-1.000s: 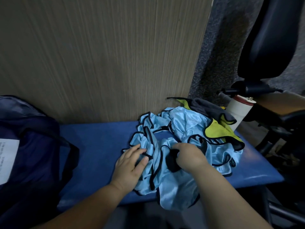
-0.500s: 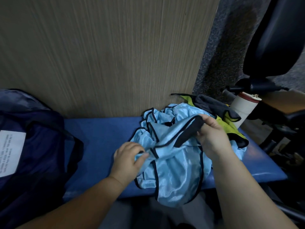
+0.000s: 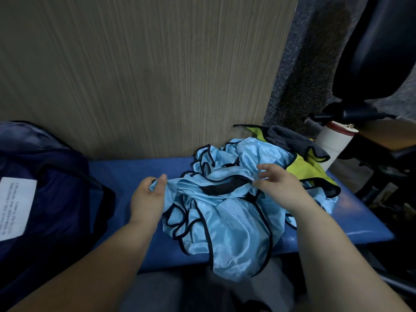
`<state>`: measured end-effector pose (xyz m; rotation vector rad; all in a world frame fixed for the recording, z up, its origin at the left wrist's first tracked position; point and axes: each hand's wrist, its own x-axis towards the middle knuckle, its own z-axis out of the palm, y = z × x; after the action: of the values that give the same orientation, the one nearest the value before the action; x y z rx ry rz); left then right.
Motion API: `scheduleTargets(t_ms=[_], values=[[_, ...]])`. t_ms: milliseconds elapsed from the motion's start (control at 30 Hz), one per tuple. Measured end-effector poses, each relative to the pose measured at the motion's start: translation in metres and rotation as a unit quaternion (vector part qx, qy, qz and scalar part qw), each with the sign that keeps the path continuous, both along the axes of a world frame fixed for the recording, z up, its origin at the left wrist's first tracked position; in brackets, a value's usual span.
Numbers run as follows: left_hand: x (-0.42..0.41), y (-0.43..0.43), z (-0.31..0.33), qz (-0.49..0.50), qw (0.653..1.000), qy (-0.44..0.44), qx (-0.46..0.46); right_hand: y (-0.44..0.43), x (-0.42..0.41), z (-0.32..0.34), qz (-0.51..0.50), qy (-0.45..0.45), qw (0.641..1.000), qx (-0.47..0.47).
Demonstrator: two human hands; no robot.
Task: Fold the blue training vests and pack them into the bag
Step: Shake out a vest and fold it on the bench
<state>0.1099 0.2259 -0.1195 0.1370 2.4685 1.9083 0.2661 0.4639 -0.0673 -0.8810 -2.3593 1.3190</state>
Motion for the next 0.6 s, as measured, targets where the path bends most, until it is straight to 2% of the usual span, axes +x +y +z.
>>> scheduleTargets(t_ms=[100, 200, 300, 367, 433, 467, 533, 600], values=[[-0.008, -0.007, -0.004, 0.065, 0.998, -0.016, 0.008, 0.008, 0.0, -0.003, -0.039, -0.055, 0.997, 0.037], [-0.018, -0.012, -0.008, 0.145, 0.988, -0.031, 0.049, 0.012, 0.001, -0.007, -0.032, -0.134, 0.988, 0.069], [-0.022, -0.014, -0.007, 0.187, 0.982, 0.014, -0.002, 0.007, 0.0, -0.011, 0.022, -0.191, 0.979, 0.074], [-0.013, -0.012, -0.002, 0.136, 0.981, 0.107, -0.087, -0.003, -0.004, -0.013, 0.057, -0.199, 0.976, 0.063], [0.001, -0.005, 0.008, 0.026, 0.969, 0.198, -0.144, -0.014, -0.011, -0.017, 0.093, -0.206, 0.971, 0.081], [0.006, 0.0, 0.01, -0.04, 0.961, 0.214, -0.169, -0.021, -0.015, -0.02, 0.109, -0.214, 0.966, 0.097], [0.011, 0.006, 0.009, -0.166, 0.939, 0.179, -0.242, -0.034, -0.023, -0.025, 0.128, -0.24, 0.953, 0.129], [0.009, 0.01, 0.001, -0.249, 0.888, 0.134, -0.362, -0.044, -0.028, -0.031, 0.122, -0.259, 0.945, 0.159]])
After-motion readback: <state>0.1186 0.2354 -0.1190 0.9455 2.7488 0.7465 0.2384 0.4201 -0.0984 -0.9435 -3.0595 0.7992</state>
